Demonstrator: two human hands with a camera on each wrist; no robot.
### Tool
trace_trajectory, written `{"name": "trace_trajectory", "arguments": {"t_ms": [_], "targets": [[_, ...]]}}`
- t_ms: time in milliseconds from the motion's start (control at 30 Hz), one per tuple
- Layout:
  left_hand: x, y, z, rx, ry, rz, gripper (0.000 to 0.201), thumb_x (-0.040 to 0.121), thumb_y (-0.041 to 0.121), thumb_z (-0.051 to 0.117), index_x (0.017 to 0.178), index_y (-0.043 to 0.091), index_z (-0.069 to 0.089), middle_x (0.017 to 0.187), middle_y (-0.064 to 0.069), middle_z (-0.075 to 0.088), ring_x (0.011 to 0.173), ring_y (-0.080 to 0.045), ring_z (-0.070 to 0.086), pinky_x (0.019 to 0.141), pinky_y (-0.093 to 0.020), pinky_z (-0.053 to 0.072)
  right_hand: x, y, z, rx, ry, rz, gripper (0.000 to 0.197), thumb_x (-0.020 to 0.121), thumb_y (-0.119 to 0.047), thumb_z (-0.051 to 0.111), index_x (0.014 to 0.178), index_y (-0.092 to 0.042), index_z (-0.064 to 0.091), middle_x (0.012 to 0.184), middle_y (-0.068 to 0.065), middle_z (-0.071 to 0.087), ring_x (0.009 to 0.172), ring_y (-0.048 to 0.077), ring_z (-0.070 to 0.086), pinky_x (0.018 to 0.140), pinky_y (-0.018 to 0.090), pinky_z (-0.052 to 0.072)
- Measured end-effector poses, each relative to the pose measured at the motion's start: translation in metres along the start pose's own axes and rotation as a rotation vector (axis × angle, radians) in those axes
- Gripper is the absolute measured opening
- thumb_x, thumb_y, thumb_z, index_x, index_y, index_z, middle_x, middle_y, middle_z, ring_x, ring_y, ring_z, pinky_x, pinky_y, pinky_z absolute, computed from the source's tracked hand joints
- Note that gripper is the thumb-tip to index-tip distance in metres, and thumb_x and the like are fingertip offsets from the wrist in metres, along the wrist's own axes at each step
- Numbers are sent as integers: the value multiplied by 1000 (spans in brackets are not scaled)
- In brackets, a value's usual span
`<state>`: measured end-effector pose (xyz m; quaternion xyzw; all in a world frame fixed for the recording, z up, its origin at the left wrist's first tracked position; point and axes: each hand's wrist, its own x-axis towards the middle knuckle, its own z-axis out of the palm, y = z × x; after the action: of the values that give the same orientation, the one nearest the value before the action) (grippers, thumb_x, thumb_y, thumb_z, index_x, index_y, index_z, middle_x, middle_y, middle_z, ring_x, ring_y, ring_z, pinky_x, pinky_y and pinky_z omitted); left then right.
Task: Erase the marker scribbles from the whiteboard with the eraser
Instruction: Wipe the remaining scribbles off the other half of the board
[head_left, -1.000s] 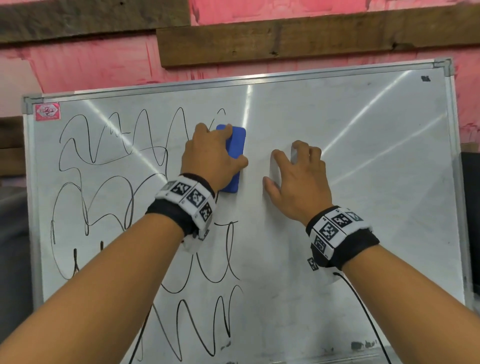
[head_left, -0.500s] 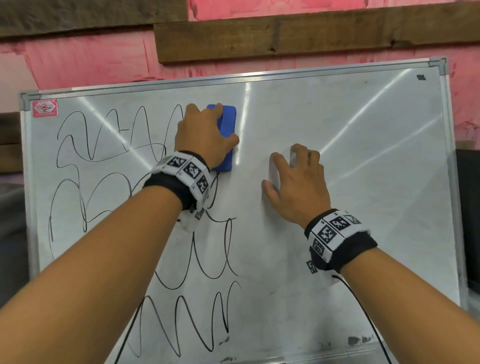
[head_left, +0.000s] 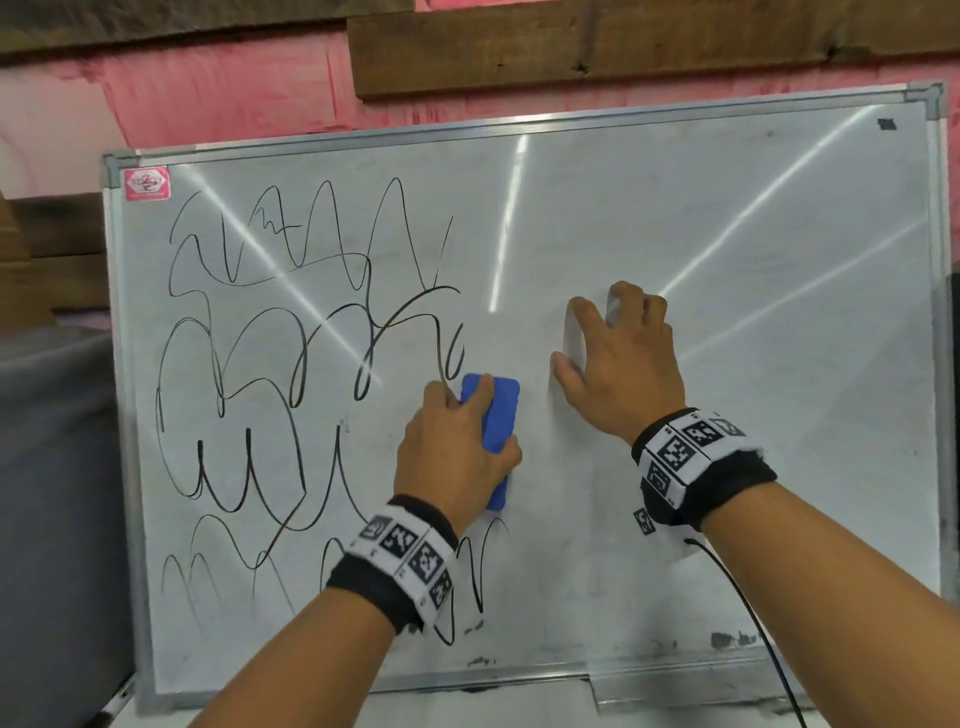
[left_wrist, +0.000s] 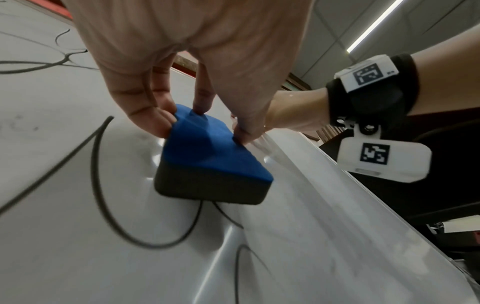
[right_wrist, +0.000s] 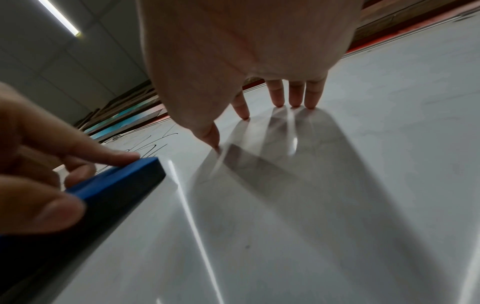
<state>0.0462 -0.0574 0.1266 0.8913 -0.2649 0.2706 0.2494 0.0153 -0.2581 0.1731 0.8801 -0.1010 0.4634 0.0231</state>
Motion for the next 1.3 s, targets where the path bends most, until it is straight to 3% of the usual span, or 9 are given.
{"name": "trace_trajectory", "arguments": {"t_ms": [133, 400, 700, 1000, 1300], "targets": [[-17, -7, 10, -27, -18, -18, 75, 85, 54, 62, 151, 35, 33, 102, 2, 36, 84, -17, 51, 79, -30, 53, -5, -2, 2, -27, -23, 4, 55, 85, -48, 58, 130, -17, 50, 134, 20, 40, 113, 41, 40, 83, 47, 45], [3, -5, -5, -8, 22, -3, 77, 83, 54, 63, 151, 34, 34, 107, -1, 40, 87, -19, 50, 79, -30, 50, -6, -6, -2, -21, -57, 22, 53, 84, -44, 60, 129, -17, 50, 131, 20, 40, 111, 41, 41, 80, 45, 44], [-51, -21, 22, -9, -94, 13, 73, 85, 52, 63, 150, 34, 36, 107, 2, 35, 87, -19, 53, 82, -34, 54, -23, -8, 2, -44, -96, 16, 59, 85, -44, 59, 136, -19, 45, 136, 20, 39, 114, 41, 40, 83, 47, 46], [-15, -14, 0, 7, -6, 7, 76, 83, 54, 64, 150, 31, 36, 110, -3, 41, 88, -21, 51, 82, -34, 53, -27, -9, 0, -40, -138, 26, 61, 86, -44, 60, 138, -19, 42, 138, 20, 37, 116, 41, 39, 83, 47, 48], [-89, -28, 35, 49, -236, 57, 65, 85, 50, 63, 144, 31, 41, 107, 0, 40, 85, -20, 55, 78, -32, 53, -54, -9, 6, -61, -194, 21, 64, 86, -43, 61, 142, -20, 40, 142, 20, 34, 117, 42, 38, 82, 46, 49]]}}
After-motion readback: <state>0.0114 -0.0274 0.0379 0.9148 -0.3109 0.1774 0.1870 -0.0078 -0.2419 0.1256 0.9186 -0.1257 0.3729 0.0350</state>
